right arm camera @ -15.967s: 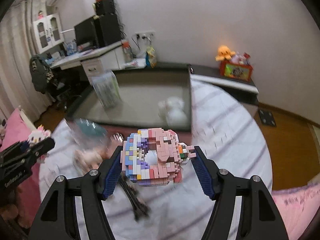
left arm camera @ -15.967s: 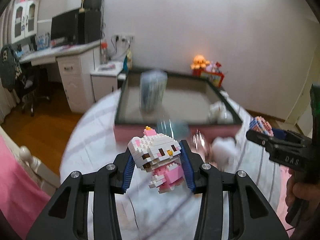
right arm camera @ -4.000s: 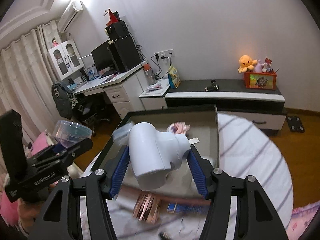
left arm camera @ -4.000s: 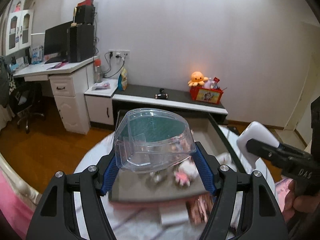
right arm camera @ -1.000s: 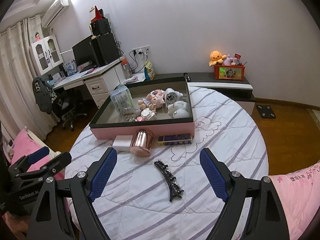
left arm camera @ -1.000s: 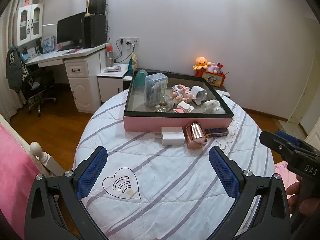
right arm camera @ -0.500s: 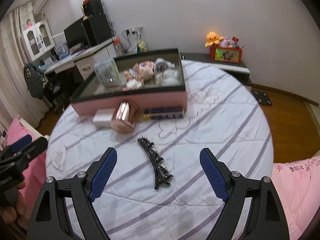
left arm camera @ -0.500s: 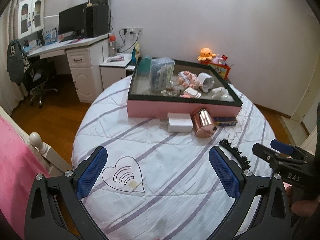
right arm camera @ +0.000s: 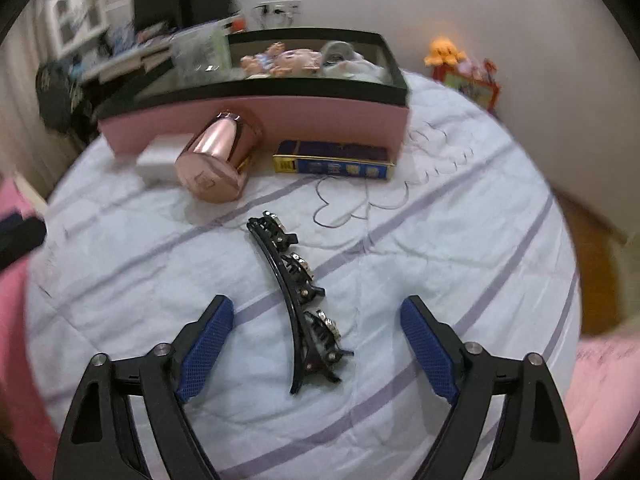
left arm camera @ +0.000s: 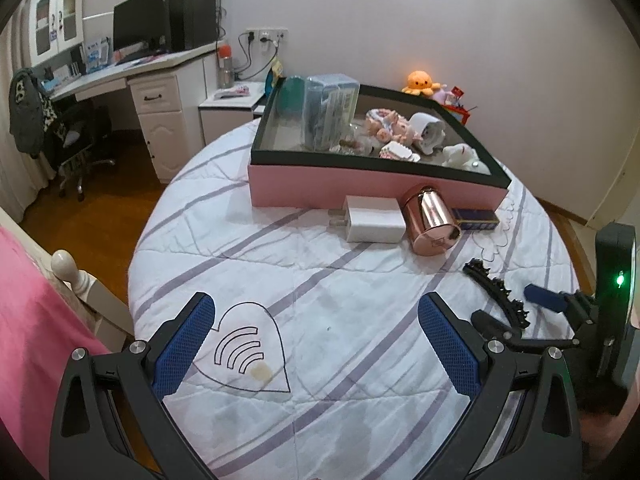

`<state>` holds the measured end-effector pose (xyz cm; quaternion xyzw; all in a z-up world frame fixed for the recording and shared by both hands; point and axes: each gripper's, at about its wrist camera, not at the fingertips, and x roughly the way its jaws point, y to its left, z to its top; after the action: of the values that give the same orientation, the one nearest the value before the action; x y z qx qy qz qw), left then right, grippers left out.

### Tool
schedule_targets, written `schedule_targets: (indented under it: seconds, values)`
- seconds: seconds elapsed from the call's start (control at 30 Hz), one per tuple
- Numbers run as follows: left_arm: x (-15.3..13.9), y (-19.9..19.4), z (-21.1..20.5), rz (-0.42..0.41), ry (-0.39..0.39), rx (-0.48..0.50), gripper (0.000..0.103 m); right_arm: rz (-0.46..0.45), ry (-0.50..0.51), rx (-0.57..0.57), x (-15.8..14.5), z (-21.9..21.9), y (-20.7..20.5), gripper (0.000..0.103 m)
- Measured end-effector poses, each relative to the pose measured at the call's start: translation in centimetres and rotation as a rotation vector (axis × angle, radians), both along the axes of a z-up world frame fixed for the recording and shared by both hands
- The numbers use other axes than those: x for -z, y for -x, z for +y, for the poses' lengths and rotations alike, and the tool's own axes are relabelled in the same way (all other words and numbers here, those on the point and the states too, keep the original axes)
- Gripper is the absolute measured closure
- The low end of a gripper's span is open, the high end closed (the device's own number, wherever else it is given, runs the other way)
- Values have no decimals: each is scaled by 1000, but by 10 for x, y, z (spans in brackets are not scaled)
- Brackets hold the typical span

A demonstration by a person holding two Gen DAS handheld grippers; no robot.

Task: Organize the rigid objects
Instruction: 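Grasp the black hair clip with the right tool while the left tool grasps the white charger plug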

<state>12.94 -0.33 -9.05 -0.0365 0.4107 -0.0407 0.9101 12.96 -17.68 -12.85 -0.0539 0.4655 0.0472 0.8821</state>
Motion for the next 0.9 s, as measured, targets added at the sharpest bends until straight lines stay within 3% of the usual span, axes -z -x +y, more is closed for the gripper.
schedule_targets:
  seconds: [0.3, 0.4, 0.47, 0.57, 0.63, 0.67, 0.7, 0.9]
  values:
    - [10, -13, -5, 29, -10, 8, 0, -14, -26, -1, -1, -7, 3, 0]
    - [12, -16, -8, 35, -19, 14, 0, -28, -30, -13, -2, -6, -1, 5]
    - [14, -19, -9, 39, -22, 16, 0, -38, -37, -21, -4, -5, -1, 17]
    - [16, -25, -12, 45, -26, 18, 0, -53, -48, -42, -8, -4, -7, 50]
    - [17, -29, -14, 46, -30, 19, 0, -49, -47, -64, -9, -2, -10, 64]
    - [18, -31, -15, 46, -32, 19, 0, -48, -57, -77, -9, -1, -10, 79]
    - [18, -33, -15, 46, -34, 18, 0, -51, -69, -82, -11, -2, -10, 85]
    - [23, -56, -18, 50, -45, 5, 0, -65, -124, -91, -17, -7, -9, 85]
